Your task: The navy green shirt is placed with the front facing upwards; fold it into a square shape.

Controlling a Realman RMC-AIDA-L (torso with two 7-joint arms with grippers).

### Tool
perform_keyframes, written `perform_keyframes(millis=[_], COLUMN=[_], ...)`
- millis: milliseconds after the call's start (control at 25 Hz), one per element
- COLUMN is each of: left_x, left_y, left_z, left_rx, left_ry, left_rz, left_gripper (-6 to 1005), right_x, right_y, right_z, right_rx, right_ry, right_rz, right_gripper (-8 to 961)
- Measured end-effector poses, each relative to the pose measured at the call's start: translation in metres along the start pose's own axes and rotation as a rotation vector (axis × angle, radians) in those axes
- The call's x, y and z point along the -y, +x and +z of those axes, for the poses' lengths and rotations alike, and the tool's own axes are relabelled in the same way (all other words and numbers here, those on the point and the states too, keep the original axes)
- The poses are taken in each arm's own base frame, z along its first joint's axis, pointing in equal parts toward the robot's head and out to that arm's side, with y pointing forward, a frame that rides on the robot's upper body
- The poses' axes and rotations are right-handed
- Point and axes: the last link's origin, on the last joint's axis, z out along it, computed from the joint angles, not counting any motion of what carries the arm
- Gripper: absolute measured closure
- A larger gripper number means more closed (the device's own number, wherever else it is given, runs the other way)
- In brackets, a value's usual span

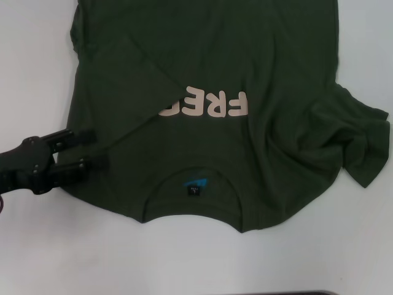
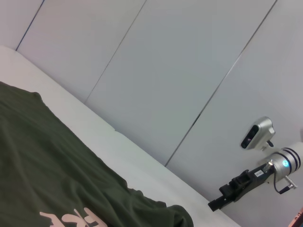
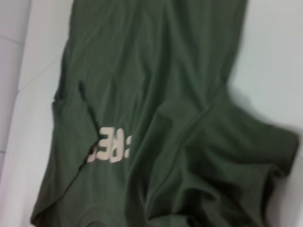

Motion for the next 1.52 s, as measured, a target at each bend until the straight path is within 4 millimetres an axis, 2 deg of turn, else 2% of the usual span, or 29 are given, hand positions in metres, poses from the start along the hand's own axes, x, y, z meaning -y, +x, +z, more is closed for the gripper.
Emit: perform_keyframes(millis=[160, 680, 1520], left_x=[0.001, 0.001, 0.0], left_y=[0.003, 0.005, 0.003], left_z=[-0.001, -0.008, -0.007], left_rx=[-0.026, -0.075, -0.079], left_ry=[0.009, 0.035, 0.034], left_rz=[0.003, 0.002, -0.002], left_gripper=[140, 139, 140], right_x=[0.009, 0.019, 0.017], right_y=[0.001, 0.006, -0.001], right_z=[0.0, 0.027, 0.044], right_rx=[0.018, -0.002, 0.034], right_ry=[0.047, 0.119, 0.094], right_rz=[0.022, 0.108, 0.196], right_gripper=[134, 133, 134])
